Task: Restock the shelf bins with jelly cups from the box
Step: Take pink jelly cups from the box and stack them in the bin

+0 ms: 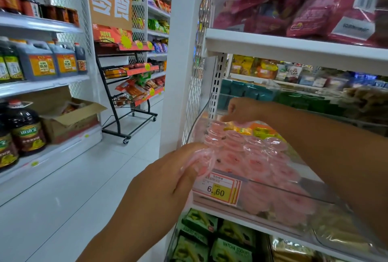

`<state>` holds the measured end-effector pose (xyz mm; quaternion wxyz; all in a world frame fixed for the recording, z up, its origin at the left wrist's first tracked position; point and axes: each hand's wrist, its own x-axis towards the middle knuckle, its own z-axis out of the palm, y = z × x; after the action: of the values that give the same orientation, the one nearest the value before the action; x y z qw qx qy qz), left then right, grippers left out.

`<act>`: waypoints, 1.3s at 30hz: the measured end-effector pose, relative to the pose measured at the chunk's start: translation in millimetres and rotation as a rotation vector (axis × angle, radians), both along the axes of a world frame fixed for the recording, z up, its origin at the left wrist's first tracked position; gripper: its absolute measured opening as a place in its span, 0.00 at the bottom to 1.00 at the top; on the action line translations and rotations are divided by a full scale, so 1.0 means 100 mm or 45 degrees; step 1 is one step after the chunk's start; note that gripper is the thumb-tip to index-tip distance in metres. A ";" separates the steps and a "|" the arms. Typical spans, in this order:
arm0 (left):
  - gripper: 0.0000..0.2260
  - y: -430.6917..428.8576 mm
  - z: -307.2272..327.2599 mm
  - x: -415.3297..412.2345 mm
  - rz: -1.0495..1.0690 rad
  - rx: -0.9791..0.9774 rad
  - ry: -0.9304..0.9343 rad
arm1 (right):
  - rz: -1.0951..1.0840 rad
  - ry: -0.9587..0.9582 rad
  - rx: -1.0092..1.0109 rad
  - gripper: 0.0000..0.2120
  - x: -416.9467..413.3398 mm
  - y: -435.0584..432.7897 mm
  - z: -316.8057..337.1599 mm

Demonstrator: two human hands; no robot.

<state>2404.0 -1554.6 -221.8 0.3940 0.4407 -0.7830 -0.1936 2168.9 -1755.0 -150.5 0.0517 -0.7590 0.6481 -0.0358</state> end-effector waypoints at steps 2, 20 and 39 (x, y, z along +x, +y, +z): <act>0.14 0.00 0.00 -0.01 -0.006 0.005 0.008 | -0.057 0.038 0.066 0.14 -0.05 0.02 0.08; 0.15 -0.01 -0.03 -0.03 0.013 0.033 0.052 | 0.038 0.131 -0.182 0.21 -0.23 -0.15 -0.11; 0.13 0.00 -0.02 -0.06 0.037 -0.009 0.021 | 0.129 0.226 0.262 0.27 -0.13 0.06 -0.17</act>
<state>2397.8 -1554.9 -223.3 0.4048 0.4490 -0.7739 -0.1885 2155.8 -1749.4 -167.4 0.0734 -0.7816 0.6112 0.1008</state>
